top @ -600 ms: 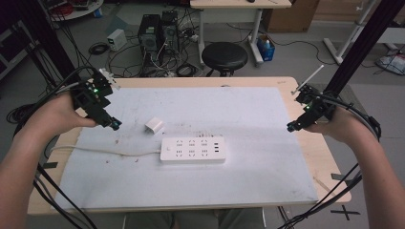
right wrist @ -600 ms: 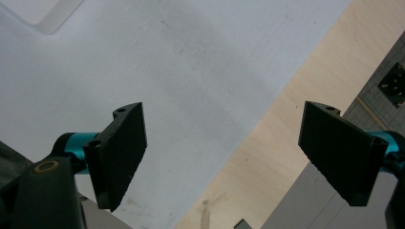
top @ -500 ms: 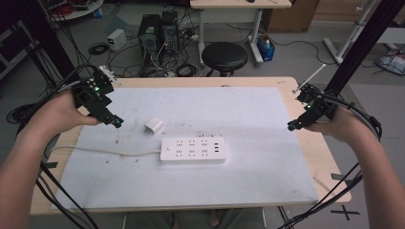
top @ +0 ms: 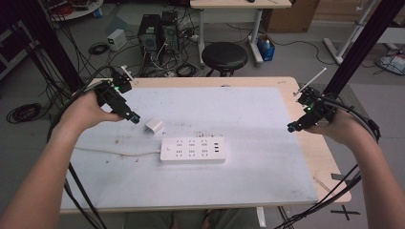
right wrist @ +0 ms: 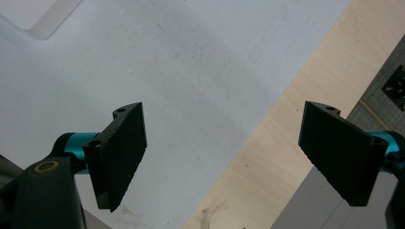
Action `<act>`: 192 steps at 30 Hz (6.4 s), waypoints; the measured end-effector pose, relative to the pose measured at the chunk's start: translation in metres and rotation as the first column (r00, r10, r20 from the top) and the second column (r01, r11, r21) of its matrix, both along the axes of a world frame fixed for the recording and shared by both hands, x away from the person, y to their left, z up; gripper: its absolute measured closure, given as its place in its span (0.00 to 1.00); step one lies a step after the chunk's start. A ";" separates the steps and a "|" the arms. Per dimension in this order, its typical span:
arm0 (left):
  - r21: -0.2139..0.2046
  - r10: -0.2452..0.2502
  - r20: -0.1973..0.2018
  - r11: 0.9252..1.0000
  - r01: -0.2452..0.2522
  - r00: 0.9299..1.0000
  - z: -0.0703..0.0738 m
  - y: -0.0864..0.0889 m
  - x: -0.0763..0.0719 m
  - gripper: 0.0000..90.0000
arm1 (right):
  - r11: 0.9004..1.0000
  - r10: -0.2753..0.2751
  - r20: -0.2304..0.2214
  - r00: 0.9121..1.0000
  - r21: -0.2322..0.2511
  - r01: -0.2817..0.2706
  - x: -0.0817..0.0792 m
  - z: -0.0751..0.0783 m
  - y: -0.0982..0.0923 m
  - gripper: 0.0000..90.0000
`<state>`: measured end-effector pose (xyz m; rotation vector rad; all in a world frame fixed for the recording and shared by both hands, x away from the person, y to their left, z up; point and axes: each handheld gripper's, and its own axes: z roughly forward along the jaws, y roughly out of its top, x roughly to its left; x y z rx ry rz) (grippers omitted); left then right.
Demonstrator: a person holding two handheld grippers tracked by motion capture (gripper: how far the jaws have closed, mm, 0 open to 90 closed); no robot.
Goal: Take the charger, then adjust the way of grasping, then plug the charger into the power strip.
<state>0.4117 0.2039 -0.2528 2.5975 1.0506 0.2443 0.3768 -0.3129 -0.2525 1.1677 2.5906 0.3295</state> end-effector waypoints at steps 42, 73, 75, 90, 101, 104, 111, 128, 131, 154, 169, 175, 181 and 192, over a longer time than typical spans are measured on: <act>0.143 0.159 -0.216 0.981 -0.130 0.963 -0.150 -0.040 0.092 0.21 | 1.000 -0.016 -0.021 1.000 0.017 0.017 0.006 -0.027 -0.010 0.18; 0.127 0.081 -0.143 0.990 -0.063 0.986 -0.051 -0.047 0.063 0.47 | 0.998 -0.053 -0.071 0.996 0.037 0.056 0.017 -0.019 0.004 0.18; 0.115 0.066 -0.121 0.992 -0.052 0.990 -0.032 -0.050 0.055 0.47 | 0.997 -0.060 -0.069 0.996 0.040 0.063 0.017 -0.016 0.007 0.18; 0.057 -0.148 -0.001 0.987 0.148 0.989 0.022 -0.081 0.012 0.47 | 0.988 -0.086 -0.064 0.994 0.123 0.094 0.003 0.007 0.027 0.18; -0.129 -0.421 0.143 0.889 0.439 0.896 0.011 -0.117 -0.014 0.47 | 0.877 -0.130 -0.290 0.948 0.412 0.246 0.003 0.004 0.031 0.18; -0.177 -0.493 0.193 0.833 0.524 0.848 0.006 -0.133 -0.019 0.47 | 0.821 -0.119 -0.349 0.930 0.492 0.289 0.004 0.000 0.033 0.18; -0.237 -0.560 0.266 0.751 0.617 0.784 -0.001 -0.164 -0.025 0.47 | 0.668 -0.077 -0.502 0.861 0.616 0.418 0.001 -0.008 0.040 0.18; -0.180 -0.631 0.360 0.676 0.715 0.687 -0.015 -0.229 -0.041 0.47 | 0.573 0.018 -0.552 0.833 0.689 0.444 0.002 -0.019 0.076 0.45; -0.146 -0.634 0.374 0.680 0.718 0.677 -0.015 -0.232 -0.045 0.47 | 0.609 0.009 -0.535 0.845 0.673 0.420 0.003 -0.020 0.081 0.63; 0.262 -0.252 -0.056 0.930 0.258 0.966 -0.013 -0.083 -0.020 0.26 | 0.981 0.184 -0.050 0.982 0.069 -0.180 0.001 0.025 0.076 0.69; 0.247 -0.095 -0.083 0.962 0.113 0.992 -0.012 -0.011 -0.022 0.26 | 0.943 0.323 -0.087 0.942 -0.058 -0.329 0.007 0.026 0.090 0.69; 0.222 -0.113 -0.058 0.967 0.123 0.992 -0.008 -0.011 -0.028 0.26 | 0.925 0.367 -0.103 0.925 -0.069 -0.375 0.013 0.025 0.114 0.69; 0.189 -0.113 -0.046 0.975 0.119 0.993 -0.010 -0.008 -0.037 0.25 | 0.887 0.439 -0.129 0.889 -0.092 -0.452 0.023 0.013 0.147 0.69; 0.203 -0.173 -0.009 0.964 0.172 0.985 -0.016 -0.014 -0.052 0.25 | 0.778 0.593 -0.202 0.780 -0.107 -0.619 0.026 -0.036 0.218 0.69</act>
